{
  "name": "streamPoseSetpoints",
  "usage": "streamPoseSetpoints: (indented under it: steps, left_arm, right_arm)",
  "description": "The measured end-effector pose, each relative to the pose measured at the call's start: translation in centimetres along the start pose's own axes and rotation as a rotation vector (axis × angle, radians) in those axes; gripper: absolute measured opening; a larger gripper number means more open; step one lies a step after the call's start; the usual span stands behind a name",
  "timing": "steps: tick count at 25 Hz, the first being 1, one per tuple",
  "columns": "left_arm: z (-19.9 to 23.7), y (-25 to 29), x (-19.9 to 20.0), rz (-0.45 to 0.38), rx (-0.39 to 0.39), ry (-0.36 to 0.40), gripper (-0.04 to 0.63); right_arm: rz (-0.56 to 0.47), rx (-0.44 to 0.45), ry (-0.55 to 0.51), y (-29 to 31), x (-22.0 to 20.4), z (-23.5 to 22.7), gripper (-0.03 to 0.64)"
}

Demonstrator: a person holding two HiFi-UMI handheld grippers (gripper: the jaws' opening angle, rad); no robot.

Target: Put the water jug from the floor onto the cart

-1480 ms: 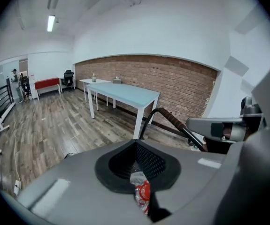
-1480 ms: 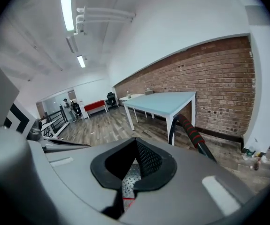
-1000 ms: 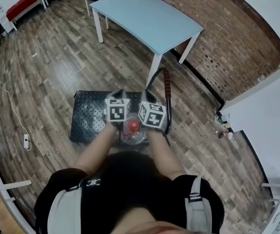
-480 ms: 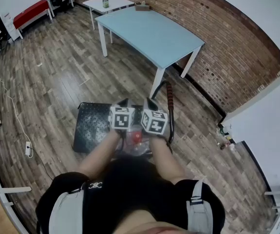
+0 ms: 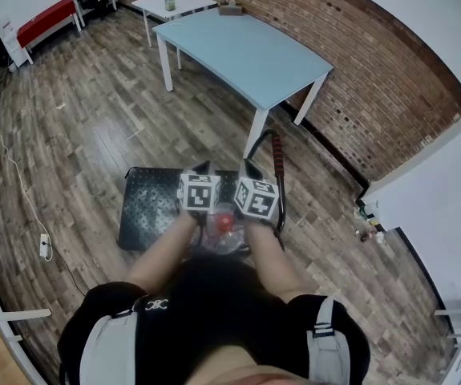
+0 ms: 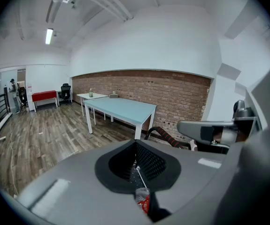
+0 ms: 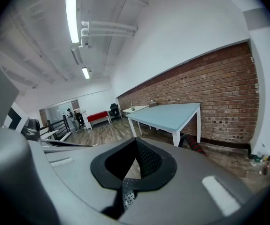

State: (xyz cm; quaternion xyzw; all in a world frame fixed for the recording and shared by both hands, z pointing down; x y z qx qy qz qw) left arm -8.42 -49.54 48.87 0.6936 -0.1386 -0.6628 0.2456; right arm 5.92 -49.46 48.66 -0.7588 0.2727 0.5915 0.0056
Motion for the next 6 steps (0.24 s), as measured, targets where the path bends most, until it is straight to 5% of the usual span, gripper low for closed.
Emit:
streamPoseSetpoints:
  steps: [6]
  left_arm:
    - [-0.46, -0.19, -0.1, -0.002, -0.019, -0.01, 0.002]
  right_arm:
    - [0.003, -0.009, 0.013, -0.22, -0.06, -0.08, 0.012]
Point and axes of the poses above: the fingertips, and each gripper's own axes: y forward along the fingers, z to its left, x out of its top, the point moved 6 cm from there along -y, backward along the fingers, and after that the axes turned 10 degrees about x, right-handed, at the moved point
